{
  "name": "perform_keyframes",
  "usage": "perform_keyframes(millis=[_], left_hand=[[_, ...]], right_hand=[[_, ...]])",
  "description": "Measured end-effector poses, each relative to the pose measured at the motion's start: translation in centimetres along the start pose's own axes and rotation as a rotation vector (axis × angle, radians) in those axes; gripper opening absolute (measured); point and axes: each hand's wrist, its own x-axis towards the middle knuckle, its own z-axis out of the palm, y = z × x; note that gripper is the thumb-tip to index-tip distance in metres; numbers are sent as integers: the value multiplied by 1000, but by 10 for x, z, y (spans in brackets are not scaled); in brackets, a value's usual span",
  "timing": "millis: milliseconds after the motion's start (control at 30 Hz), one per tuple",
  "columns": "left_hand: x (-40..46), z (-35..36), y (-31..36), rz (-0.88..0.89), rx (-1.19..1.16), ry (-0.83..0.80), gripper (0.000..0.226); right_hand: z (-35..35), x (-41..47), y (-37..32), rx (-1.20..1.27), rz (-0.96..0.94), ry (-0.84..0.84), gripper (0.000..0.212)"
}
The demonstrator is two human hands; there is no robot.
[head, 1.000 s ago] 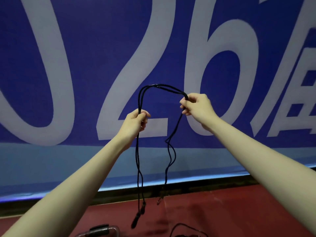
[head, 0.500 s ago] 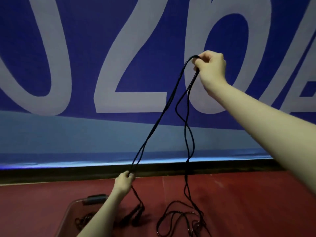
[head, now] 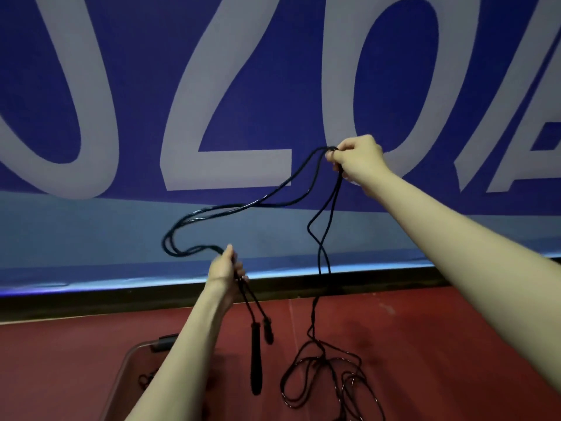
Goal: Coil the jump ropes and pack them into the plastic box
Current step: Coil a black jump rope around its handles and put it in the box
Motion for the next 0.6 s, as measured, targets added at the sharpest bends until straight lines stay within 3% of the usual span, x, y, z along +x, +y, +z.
perform_keyframes(millis=[200, 300, 400, 500, 600], left_hand=[[-62, 27, 68, -11, -326, -424, 54], [-77, 30, 82, -22, -258, -404, 49], [-75, 23, 81, -110, -327, -352, 57], [-69, 12, 74, -214, -520, -274, 55], [-65, 11, 69, -235, -712, -218, 47]], right_hand=[[34, -19, 35, -23, 21, -28, 15], [51, -28, 56, -113, 105, 14, 14], [65, -38, 71, 145, 428, -50, 14], [79, -60, 84, 523, 681, -86, 45], [94, -83, 94, 547, 655, -150, 65]])
